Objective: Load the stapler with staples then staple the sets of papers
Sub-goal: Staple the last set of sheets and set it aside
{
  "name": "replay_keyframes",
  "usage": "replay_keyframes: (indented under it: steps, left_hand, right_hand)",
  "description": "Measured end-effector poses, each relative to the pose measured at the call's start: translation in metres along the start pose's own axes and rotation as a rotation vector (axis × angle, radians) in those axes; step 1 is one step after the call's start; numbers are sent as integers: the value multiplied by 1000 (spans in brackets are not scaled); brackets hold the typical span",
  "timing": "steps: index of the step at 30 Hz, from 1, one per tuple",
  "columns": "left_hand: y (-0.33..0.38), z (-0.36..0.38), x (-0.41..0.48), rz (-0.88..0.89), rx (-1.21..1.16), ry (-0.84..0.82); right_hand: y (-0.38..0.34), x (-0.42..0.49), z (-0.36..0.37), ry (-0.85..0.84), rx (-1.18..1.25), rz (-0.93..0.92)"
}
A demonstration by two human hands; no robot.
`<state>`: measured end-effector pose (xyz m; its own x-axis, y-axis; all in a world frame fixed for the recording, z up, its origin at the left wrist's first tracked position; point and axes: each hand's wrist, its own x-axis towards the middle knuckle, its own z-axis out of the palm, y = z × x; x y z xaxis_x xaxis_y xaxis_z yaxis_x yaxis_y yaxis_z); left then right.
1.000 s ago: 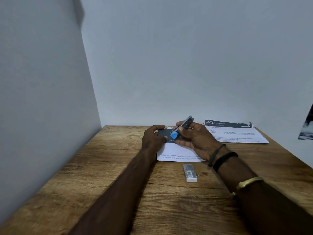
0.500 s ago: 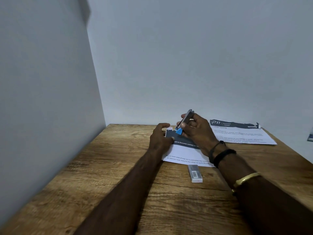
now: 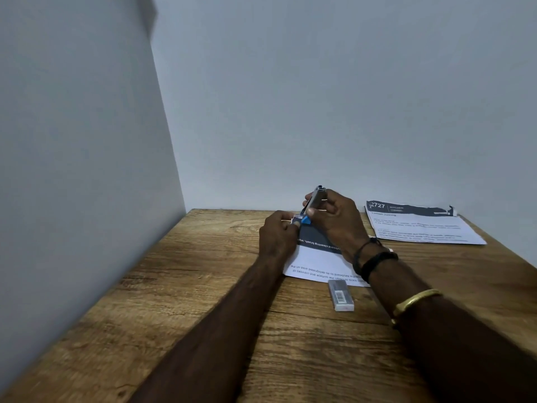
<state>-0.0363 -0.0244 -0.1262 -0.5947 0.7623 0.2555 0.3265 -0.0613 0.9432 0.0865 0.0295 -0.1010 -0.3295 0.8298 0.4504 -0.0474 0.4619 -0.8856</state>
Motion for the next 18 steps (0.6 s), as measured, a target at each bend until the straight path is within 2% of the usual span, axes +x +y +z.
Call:
replay_keyframes:
  steps: [13, 18]
  left_hand:
    - [0, 0, -1, 2, -24, -10]
    - [1, 1, -3, -5, -12, -123]
  right_hand:
    - [3, -3, -1, -13, -65, -38]
    - [4, 1, 0, -8, -65, -35]
